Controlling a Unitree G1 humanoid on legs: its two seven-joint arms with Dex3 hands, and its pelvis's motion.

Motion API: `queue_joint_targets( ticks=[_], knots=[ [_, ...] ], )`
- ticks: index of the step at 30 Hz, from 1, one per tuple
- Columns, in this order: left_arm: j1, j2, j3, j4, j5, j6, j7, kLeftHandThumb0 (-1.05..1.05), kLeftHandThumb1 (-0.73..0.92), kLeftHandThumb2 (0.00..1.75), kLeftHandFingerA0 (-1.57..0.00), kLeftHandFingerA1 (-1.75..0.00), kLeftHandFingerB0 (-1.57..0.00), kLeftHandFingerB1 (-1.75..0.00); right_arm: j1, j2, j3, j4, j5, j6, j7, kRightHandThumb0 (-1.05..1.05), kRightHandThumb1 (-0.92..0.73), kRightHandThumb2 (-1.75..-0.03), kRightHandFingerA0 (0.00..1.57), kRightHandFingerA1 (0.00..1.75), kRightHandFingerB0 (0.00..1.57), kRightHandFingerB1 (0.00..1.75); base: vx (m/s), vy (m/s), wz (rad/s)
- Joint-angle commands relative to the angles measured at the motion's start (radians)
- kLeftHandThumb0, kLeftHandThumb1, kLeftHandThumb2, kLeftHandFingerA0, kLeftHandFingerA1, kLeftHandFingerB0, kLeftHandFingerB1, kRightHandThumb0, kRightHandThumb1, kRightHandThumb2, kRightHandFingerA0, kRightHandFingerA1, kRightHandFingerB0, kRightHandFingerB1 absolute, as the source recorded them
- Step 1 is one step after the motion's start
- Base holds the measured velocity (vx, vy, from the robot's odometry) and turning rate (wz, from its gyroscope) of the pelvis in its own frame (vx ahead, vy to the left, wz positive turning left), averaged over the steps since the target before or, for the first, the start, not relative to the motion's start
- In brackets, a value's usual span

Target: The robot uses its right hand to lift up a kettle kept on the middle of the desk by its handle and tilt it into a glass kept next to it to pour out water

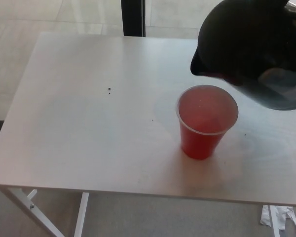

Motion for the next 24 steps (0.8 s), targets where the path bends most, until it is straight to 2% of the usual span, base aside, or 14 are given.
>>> queue_joint_targets(
  ticks=[1, 5, 6, 7, 9, 11, 12, 13, 16, 17, 18, 19, 23, 24],
  knots=[
    [0.003, 0.019, -0.009, 0.007, 0.018, -0.016, 0.006, -0.73, 0.62, 1.01, -0.48, -0.61, -0.31, -0.53, -0.016, -0.016, 0.008, -0.062, -0.008, -0.014, 0.015, -0.23, -0.65, -0.90, 0.88, 1.75, 0.75, 1.48, 0.00, 0.000, 0.00],
    [0.014, 0.014, -0.013, -0.013, 0.016, -0.009, 0.013, -0.73, 0.79, 0.64, -0.54, -0.50, -0.37, -0.42, -0.011, -0.011, 0.024, -0.075, -0.016, 0.009, 0.029, -0.26, -0.66, -0.94, 0.88, 1.75, 0.75, 1.47, 0.00, 0.000, 0.00],
    [0.008, 0.015, -0.005, -0.010, 0.002, 0.008, 0.003, -0.73, 0.79, 0.63, -0.54, -0.51, -0.36, -0.42, -0.014, -0.016, 0.035, -0.078, -0.024, -0.010, 0.025, -0.27, -0.54, -1.10, 1.17, 1.34, 0.93, 1.17, 0.00, 0.000, 0.00],
    [0.015, 0.017, -0.012, -0.022, 0.011, 0.003, 0.009, -0.73, 0.62, 1.01, -0.49, -0.61, -0.31, -0.53, -0.023, -0.012, 0.038, -0.066, -0.024, -0.013, 0.019, -0.18, -0.62, -0.90, 0.92, 1.65, 0.81, 1.14, 0.00, 0.000, 0.00],
    [0.003, 0.018, -0.012, -0.002, 0.011, 0.000, 0.013, -0.73, 0.79, 0.63, -0.56, -0.49, -0.37, -0.41, -0.027, -0.011, 0.039, -0.064, -0.027, -0.012, 0.009, -0.17, -0.61, -0.87, 0.93, 1.55, 0.83, 0.99, 0.00, 0.000, 0.00],
    [-0.005, 0.020, -0.009, 0.008, 0.006, 0.012, 0.009, -0.73, 0.78, 0.64, -0.55, -0.49, -0.36, -0.41, -0.032, -0.017, 0.036, -0.064, -0.021, -0.031, 0.006, -0.15, -0.62, -0.85, 0.94, 1.63, 0.81, 1.11, 0.00, 0.000, 0.00],
    [-0.006, 0.021, -0.010, 0.009, 0.007, 0.009, 0.007, -0.74, 0.60, 1.01, -0.48, -0.61, -0.30, -0.53, -0.033, -0.022, 0.033, -0.059, -0.017, -0.049, 0.003, -0.19, -0.64, -0.80, 0.90, 1.66, 0.80, 1.10, 0.00, 0.000, 0.00],
    [0.002, 0.021, -0.012, -0.001, 0.010, 0.004, 0.009, -0.74, 0.78, 0.64, -0.54, -0.50, -0.37, -0.41, -0.035, -0.024, 0.019, -0.034, 0.000, -0.086, -0.018, -0.21, -0.67, -0.79, 0.87, 1.72, 0.77, 1.13, 0.00, 0.000, 0.00],
    [0.003, 0.021, -0.010, 0.000, 0.007, 0.007, 0.006, -0.73, 0.79, 0.63, -0.54, -0.51, -0.36, -0.42, -0.034, -0.018, 0.007, -0.033, 0.009, -0.093, -0.021, -0.21, -0.66, -0.86, 0.88, 1.75, 0.69, 1.42, 0.00, 0.000, 0.00],
    [0.001, 0.021, -0.010, 0.003, 0.007, 0.009, 0.009, -0.75, 0.62, 1.01, -0.51, -0.62, -0.33, -0.54, -0.035, -0.023, 0.000, -0.036, 0.014, -0.093, -0.012, -0.29, -0.57, -1.10, 1.18, 1.38, 0.94, 1.23, 0.00, 0.000, 0.00],
    [0.002, 0.022, -0.013, 0.006, 0.011, -0.001, 0.004, -0.77, 0.63, 1.01, -0.51, -0.62, -0.32, -0.54, -0.036, -0.031, -0.003, -0.034, 0.016, -0.102, -0.008, -0.21, -0.64, -1.00, 0.94, 1.75, 0.68, 1.66, 0.00, 0.000, 0.00],
    [-0.001, 0.024, -0.012, 0.011, 0.010, 0.006, 0.007, -0.75, 0.79, 0.64, -0.55, -0.50, -0.37, -0.42, -0.037, -0.034, -0.005, -0.033, 0.014, -0.106, -0.009, -0.21, -0.60, -1.07, 0.94, 1.75, 0.76, 1.58, 0.00, 0.000, 0.00],
    [-0.004, 0.028, -0.016, 0.023, 0.014, -0.001, 0.008, -0.73, 0.79, 0.65, -0.54, -0.48, -0.35, -0.41, -0.048, -0.050, -0.013, -0.037, 0.003, -0.091, 0.010, -0.19, -0.58, -1.10, 0.92, 1.75, 0.74, 1.55, 0.00, 0.000, 0.00],
    [-0.006, 0.030, -0.014, 0.030, 0.013, -0.003, 0.007, -0.77, 0.63, 1.01, -0.48, -0.59, -0.31, -0.52, -0.055, -0.053, -0.014, -0.043, 0.003, -0.068, 0.030, -0.17, -0.58, -1.10, 0.92, 1.75, 0.75, 1.53, 0.00, 0.000, 0.00]
  ],
)
